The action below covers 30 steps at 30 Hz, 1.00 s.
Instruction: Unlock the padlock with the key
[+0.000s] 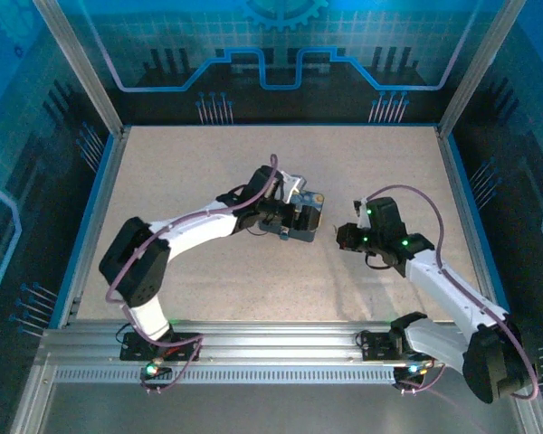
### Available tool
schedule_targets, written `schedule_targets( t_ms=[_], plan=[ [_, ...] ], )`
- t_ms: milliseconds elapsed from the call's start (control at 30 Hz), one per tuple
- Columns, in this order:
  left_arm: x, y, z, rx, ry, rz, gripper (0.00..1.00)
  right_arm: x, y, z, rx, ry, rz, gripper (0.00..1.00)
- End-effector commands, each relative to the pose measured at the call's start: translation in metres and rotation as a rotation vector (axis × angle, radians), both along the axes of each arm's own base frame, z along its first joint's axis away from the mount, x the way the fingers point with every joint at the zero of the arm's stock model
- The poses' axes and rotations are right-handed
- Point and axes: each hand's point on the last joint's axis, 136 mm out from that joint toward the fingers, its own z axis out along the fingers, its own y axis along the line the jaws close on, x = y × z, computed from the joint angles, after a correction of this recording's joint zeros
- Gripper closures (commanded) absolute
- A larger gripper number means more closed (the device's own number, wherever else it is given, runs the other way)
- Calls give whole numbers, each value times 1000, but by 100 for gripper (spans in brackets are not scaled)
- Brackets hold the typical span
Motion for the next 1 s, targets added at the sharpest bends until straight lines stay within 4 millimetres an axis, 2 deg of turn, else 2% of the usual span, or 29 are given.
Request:
schedule_targets(
  t_ms=[0, 100, 300, 433, 567, 667, 700, 767, 867, 967],
  plan=[
    [2, 19, 27, -46, -61, 72, 8, 22, 27, 14, 173, -82, 48, 100],
    [-5, 39, 26, -38, -84, 120, 8, 36, 46, 14, 244, -98, 90, 100],
    [-28, 72, 14, -10, -130, 168, 6, 61, 83, 14, 267, -87, 211, 100],
    [-38, 82, 1, -24, -191, 163, 3, 79, 90, 1, 245, -57, 202, 100],
    [-40, 83, -17, -27, -212, 156, 3, 90, 94, -15, 226, -11, 192, 100],
    [-36, 79, -35, 11, -165, 151, 5, 86, 92, -33, 193, 40, 180, 100],
    [-35, 78, -42, 19, -153, 153, 6, 91, 94, -28, 191, 29, 176, 100],
    [-33, 73, -52, 23, -153, 158, 7, 90, 93, -32, 179, 44, 166, 100],
    [-28, 71, -59, 53, -143, 170, 9, 85, 92, -41, 143, 71, 156, 100],
    [-20, 71, -56, 59, -182, 184, 9, 82, 92, -48, 107, 89, 159, 100]
  ],
)
